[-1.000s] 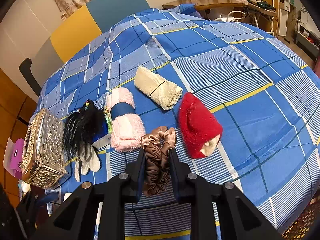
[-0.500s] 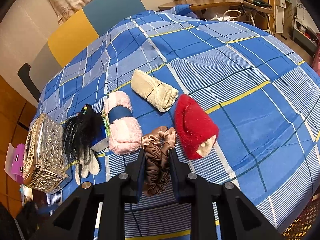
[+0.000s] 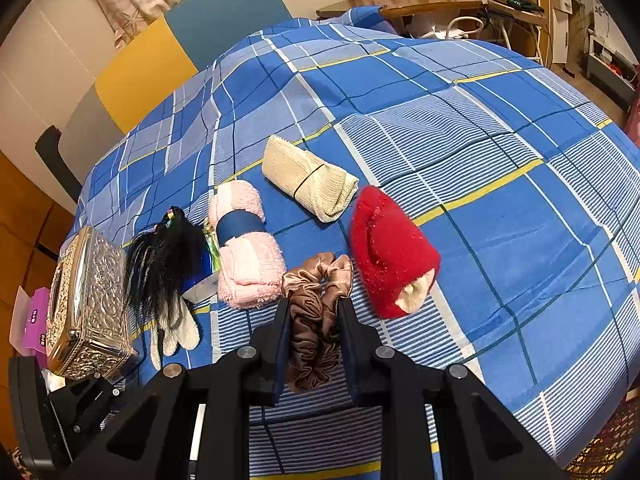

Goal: Organize soft objects
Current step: 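Carry the white block into the gold tray and open the left gripper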

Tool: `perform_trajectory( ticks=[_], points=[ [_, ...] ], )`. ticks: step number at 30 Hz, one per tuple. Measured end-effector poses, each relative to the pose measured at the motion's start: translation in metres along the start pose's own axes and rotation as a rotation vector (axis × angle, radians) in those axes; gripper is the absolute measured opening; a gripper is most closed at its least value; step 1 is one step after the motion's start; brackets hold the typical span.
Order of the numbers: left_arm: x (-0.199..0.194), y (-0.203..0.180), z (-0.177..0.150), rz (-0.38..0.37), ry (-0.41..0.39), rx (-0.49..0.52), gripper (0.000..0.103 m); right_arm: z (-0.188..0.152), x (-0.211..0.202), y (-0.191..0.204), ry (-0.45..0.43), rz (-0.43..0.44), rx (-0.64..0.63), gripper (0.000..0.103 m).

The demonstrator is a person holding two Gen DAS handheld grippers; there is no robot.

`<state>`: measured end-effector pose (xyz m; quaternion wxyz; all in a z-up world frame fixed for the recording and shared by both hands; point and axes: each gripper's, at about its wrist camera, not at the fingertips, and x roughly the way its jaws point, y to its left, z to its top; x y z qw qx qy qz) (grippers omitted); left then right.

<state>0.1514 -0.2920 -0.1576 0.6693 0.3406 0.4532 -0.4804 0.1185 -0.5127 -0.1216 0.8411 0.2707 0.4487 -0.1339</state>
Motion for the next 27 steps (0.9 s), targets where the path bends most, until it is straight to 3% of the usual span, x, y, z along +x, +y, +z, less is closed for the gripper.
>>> perform_trajectory(
  ticks=[10, 19, 27],
  points=[
    [-0.042, -0.007, -0.026, 0.038, -0.1, -0.087, 0.062, 0.0, 0.0, 0.0, -0.005, -0.022, -0.007, 0.022],
    [-0.111, -0.004, -0.037, 0.037, -0.298, -0.203, 0.062, -0.002, -0.001, 0.004, -0.017, -0.036, -0.036, 0.022],
    [-0.191, 0.033, -0.089, 0.087, -0.509, -0.419, 0.062, -0.003, -0.011, 0.01, -0.07, -0.045, -0.067, 0.022]
  ],
)
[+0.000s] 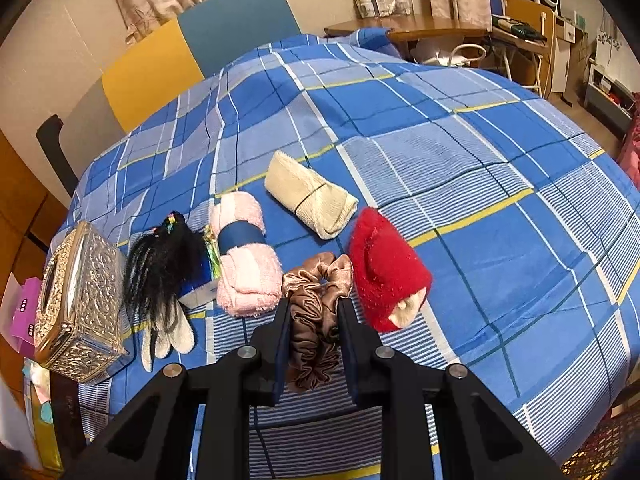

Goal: Organize soft objects
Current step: 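Carry the white block into the gold tray and open the left gripper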

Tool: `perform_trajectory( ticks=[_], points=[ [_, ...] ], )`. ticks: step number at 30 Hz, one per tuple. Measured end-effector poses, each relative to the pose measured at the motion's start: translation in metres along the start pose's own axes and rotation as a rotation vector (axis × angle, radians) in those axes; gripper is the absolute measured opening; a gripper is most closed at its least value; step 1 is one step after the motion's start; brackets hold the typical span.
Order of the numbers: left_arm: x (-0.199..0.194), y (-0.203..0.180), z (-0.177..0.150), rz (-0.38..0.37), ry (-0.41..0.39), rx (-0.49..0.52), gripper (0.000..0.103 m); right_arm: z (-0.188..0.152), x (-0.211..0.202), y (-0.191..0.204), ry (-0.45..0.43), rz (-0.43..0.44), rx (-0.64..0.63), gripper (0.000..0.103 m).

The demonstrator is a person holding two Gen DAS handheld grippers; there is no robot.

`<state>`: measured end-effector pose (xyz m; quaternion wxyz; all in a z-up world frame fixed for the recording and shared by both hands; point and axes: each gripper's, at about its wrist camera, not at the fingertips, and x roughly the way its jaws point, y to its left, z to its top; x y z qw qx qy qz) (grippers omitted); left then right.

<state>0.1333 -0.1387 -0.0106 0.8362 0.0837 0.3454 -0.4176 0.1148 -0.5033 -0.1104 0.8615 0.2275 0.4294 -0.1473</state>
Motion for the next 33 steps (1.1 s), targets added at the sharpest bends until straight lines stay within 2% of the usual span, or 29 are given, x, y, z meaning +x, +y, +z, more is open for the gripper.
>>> perform_trajectory(
  ticks=[4, 8, 12, 16, 21, 28, 30, 33],
  points=[
    [-0.029, 0.046, 0.0, 0.061, -0.05, -0.111, 0.063, 0.001, -0.004, 0.001, -0.02, 0.0, -0.005, 0.022],
    [-0.048, 0.105, -0.012, 0.143, -0.062, -0.257, 0.063, 0.002, -0.008, 0.005, -0.048, -0.009, -0.018, 0.022],
    [-0.046, 0.148, -0.033, 0.209, -0.039, -0.376, 0.063, 0.002, -0.013, 0.005, -0.071, -0.011, -0.018, 0.022],
    [-0.032, 0.178, -0.055, 0.286, 0.019, -0.449, 0.063, 0.003, -0.016, 0.006, -0.095, -0.023, -0.026, 0.022],
    [-0.007, 0.208, -0.078, 0.35, 0.101, -0.543, 0.063, 0.003, -0.016, 0.009, -0.101, -0.033, -0.038, 0.022],
    [0.018, 0.228, -0.091, 0.41, 0.157, -0.592, 0.065, 0.003, -0.022, 0.009, -0.124, -0.028, -0.041, 0.022],
    [0.021, 0.232, -0.092, 0.429, 0.167, -0.608, 0.068, 0.003, -0.021, 0.009, -0.123, -0.032, -0.043, 0.022],
    [0.022, 0.234, -0.091, 0.449, 0.155, -0.61, 0.078, 0.004, -0.021, 0.009, -0.124, -0.031, -0.042, 0.022]
  ],
)
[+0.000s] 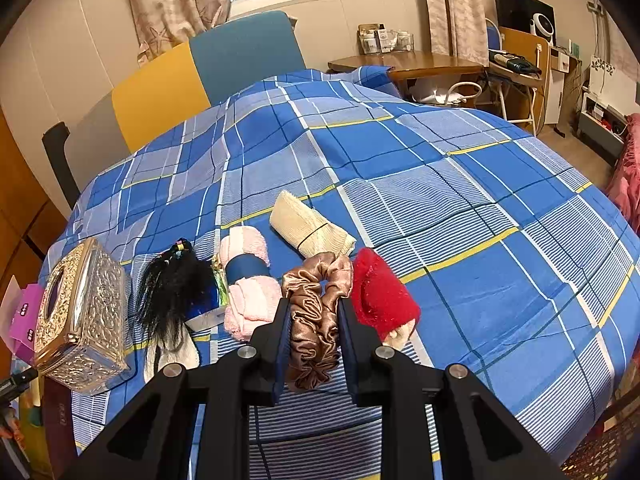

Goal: Organize soft objects
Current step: 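Carry the white block into the gold tray and open the left gripper, then lift the scrunchie with the right gripper toward the gold tray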

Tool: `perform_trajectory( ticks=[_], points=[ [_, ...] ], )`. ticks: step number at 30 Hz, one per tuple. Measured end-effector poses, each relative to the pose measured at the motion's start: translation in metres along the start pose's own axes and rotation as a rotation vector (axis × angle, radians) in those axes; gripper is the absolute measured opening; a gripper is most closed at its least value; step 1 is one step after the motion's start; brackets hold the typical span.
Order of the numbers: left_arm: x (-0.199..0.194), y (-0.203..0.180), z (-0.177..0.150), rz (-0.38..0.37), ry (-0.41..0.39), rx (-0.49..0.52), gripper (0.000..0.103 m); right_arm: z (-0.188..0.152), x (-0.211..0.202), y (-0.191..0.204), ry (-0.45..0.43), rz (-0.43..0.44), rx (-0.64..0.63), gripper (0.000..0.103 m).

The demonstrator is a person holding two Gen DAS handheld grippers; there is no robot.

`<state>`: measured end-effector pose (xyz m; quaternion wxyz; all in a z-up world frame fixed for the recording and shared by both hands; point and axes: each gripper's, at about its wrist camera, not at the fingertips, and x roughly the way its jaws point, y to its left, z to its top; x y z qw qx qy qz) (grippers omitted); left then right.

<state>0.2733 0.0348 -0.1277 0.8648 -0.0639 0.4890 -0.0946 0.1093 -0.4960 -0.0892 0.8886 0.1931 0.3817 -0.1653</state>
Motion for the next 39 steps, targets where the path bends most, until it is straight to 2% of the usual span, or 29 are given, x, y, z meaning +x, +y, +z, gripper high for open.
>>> perform_trajectory(
  ticks=[3, 4, 9, 15, 18, 23, 30, 35, 39],
  points=[
    [-0.006, -0.001, -0.001, 0.012, -0.027, -0.006, 0.093, 0.0, 0.0, 0.001, -0.002, 0.0, -0.005, 0.022],
    [-0.009, 0.0, -0.002, 0.003, -0.037, -0.012, 0.094, 0.0, 0.001, 0.002, -0.001, -0.001, -0.007, 0.022],
    [-0.026, 0.003, -0.007, -0.024, -0.073, -0.053, 0.094, 0.0, -0.001, 0.004, -0.01, -0.002, -0.02, 0.022],
    [-0.057, -0.011, -0.028, 0.037, -0.174, 0.057, 0.094, 0.002, -0.009, 0.006, -0.047, 0.011, -0.027, 0.022],
    [-0.067, -0.013, -0.041, 0.042, -0.19, 0.077, 0.095, 0.002, -0.014, 0.009, -0.065, 0.027, -0.035, 0.022],
    [-0.075, -0.006, -0.061, 0.015, -0.186, 0.055, 0.097, 0.003, -0.027, 0.025, -0.081, 0.071, -0.074, 0.022],
    [-0.085, -0.001, -0.078, -0.025, -0.199, 0.024, 0.097, 0.01, -0.076, 0.083, -0.143, 0.171, -0.183, 0.022],
    [-0.09, 0.006, -0.089, 0.033, -0.224, 0.045, 0.097, 0.007, -0.115, 0.143, -0.194, 0.265, -0.289, 0.022],
    [-0.093, 0.019, -0.093, 0.041, -0.218, 0.008, 0.097, -0.006, -0.139, 0.2, -0.208, 0.378, -0.371, 0.022]
  ],
)
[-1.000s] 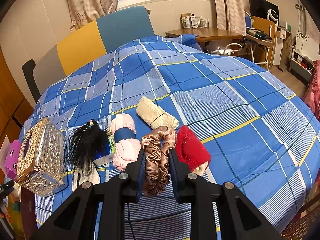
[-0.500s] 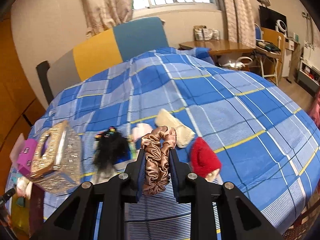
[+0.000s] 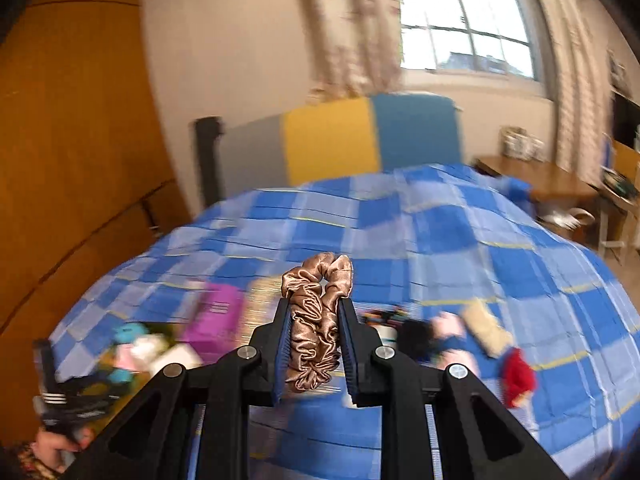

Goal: Organize soft objects
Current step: 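Lift the scrunchie with the right gripper toward the gold tray, then lower the brown scrunchie into the gold tray and open the right gripper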

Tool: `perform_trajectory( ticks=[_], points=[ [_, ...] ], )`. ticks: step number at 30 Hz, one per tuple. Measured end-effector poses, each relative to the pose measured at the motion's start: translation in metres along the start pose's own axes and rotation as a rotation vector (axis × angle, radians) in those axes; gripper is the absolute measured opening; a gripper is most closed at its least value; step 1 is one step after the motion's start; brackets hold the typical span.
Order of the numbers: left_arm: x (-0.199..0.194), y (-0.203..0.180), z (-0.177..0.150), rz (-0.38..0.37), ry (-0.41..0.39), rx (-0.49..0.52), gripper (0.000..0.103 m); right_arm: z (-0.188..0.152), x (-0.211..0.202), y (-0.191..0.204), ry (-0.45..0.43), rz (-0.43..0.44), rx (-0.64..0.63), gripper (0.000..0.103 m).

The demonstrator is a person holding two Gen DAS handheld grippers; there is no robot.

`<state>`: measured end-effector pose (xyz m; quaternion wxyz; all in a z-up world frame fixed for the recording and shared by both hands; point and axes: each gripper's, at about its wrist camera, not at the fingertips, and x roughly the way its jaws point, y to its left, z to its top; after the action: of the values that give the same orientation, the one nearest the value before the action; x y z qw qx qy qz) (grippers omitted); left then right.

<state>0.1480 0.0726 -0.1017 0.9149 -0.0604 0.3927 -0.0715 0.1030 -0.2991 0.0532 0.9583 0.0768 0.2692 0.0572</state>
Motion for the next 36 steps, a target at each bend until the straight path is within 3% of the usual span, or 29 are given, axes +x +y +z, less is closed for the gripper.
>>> perform_trajectory(
  ticks=[4, 8, 13, 19, 23, 29, 33, 36],
  points=[
    [-0.003, 0.013, -0.001, 0.025, 0.0, -0.034, 0.097, -0.001, 0.011, 0.06, 0.027, 0.115, -0.055, 0.022],
    [-0.01, 0.029, -0.001, 0.068, -0.004, -0.081, 0.097, -0.02, 0.044, 0.121, 0.118, 0.213, -0.089, 0.022],
    [-0.018, 0.055, -0.003, 0.097, -0.013, -0.174, 0.098, -0.055, 0.093, 0.176, 0.236, 0.239, -0.163, 0.022],
    [-0.02, 0.071, -0.005, 0.129, -0.013, -0.225, 0.099, -0.089, 0.158, 0.208, 0.354, 0.16, -0.229, 0.022],
    [-0.02, 0.073, -0.005, 0.126, -0.007, -0.239, 0.099, -0.096, 0.202, 0.216, 0.421, 0.044, -0.244, 0.022],
    [-0.019, 0.07, -0.008, 0.111, 0.004, -0.245, 0.099, -0.095, 0.239, 0.217, 0.394, -0.146, -0.273, 0.035],
    [-0.017, 0.067, -0.01, 0.102, 0.016, -0.24, 0.099, -0.092, 0.247, 0.213, 0.397, -0.177, -0.257, 0.037],
    [-0.015, 0.067, -0.011, 0.101, 0.018, -0.241, 0.099, -0.085, 0.232, 0.214, 0.35, -0.155, -0.211, 0.037]
  ],
)
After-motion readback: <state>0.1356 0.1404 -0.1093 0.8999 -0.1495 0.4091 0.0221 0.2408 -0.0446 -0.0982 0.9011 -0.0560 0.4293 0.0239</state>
